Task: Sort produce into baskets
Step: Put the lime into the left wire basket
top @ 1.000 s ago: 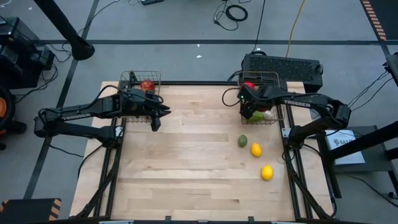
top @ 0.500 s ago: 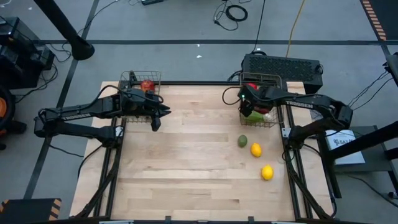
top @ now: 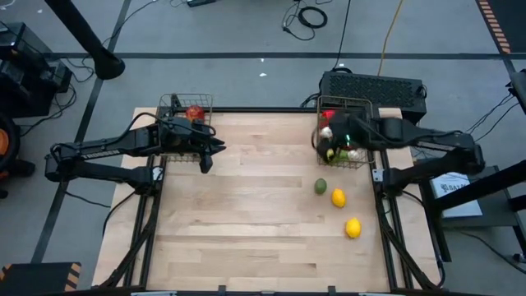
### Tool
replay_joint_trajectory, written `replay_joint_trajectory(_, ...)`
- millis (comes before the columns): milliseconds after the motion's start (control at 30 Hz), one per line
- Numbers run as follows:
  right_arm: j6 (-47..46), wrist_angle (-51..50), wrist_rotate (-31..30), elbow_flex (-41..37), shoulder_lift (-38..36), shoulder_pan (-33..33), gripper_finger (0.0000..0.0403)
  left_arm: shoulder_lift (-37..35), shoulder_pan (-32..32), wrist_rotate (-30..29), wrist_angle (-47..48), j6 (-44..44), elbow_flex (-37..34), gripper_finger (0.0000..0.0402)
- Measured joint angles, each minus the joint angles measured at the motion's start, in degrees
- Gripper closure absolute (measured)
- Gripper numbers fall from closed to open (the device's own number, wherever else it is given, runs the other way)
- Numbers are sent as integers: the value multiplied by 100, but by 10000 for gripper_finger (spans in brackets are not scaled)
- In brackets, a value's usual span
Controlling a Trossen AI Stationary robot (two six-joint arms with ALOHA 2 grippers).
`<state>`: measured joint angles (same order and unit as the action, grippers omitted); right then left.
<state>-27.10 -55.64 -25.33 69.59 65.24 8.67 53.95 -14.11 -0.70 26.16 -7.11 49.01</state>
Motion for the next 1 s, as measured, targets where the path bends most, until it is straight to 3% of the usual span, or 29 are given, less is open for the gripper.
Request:
replay_joint_trajectory(233,-1330,-86,190,1,301,-1976,110,0,0,-23,-47,-9,0,312)
replay_joint_trajectory(367,-2344,-301,-373,1,885,-2936,110,2,0,-23,-54,-156,0,312)
replay_joint_trajectory(500,-4084,-1043,-730,1,1544,-3571,110,2,0,-23,-108,-192,0,312)
replay_joint_trajectory(600,-5569,-1486,-693,1,2058,-3822,110,2,0,-23,-127,-273,0,312)
replay_joint_trajectory(733,-6604,-1810,-512,-1,2690,-3901,110,2,0,-23,-139,-284,0,312)
replay_joint_trajectory(1000,-6948,-1915,-286,-1,3876,-3648,101,4,0,-77,-248,-113,0,312)
